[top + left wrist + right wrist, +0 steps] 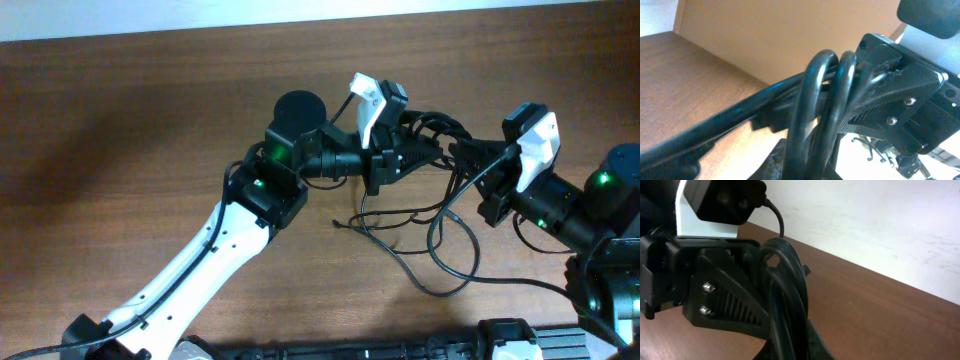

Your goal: Untangle cables

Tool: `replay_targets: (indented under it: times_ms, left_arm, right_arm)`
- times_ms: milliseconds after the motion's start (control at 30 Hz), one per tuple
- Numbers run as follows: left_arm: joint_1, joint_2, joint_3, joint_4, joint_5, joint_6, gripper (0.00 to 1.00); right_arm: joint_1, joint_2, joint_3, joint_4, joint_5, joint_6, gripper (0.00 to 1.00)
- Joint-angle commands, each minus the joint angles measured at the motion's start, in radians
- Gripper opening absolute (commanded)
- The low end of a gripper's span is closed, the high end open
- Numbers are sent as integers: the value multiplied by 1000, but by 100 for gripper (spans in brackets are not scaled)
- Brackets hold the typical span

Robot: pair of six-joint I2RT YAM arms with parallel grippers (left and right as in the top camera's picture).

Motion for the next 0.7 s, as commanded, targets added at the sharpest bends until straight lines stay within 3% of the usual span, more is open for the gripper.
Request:
replay_targets:
  times_ms: [0,67,133,167,233,300,367,467,600,667]
  left_arm:
    - [-1,-5,11,-3,-42,0,4]
    - [-2,-5,11,-3,-42,0,16]
    - [-11,-5,11,-3,-42,0,40]
    - [-16,-5,11,-3,-42,0,46]
    - [-29,-5,11,-2,-42,0,48]
    - [-36,-5,11,1,-43,0,44]
    - [-36,-5,11,1,-46,0,30]
    - [-36,-5,11,0,-46,0,1]
    - [-36,-5,11,0,-46,0,0]
    - [-35,-5,11,0,-48,0,0]
  right_arm:
    - [-1,-6,2,6,-63,8,4]
    - [-1,-6,2,7,-64,9,4]
    - [-1,-6,2,7,-72,8,4]
    - [-1,-6,2,8,-80,8,4]
    - [-1,-6,2,7,-82,8,4]
    - [-1,-6,2,7,-82,8,4]
    - [-1,-6,2,7,-82,8,4]
    - [-1,-6,2,10,-82,8,4]
    - [-1,-6,2,11,-82,8,4]
    - [-1,-6,2,11,-82,8,17]
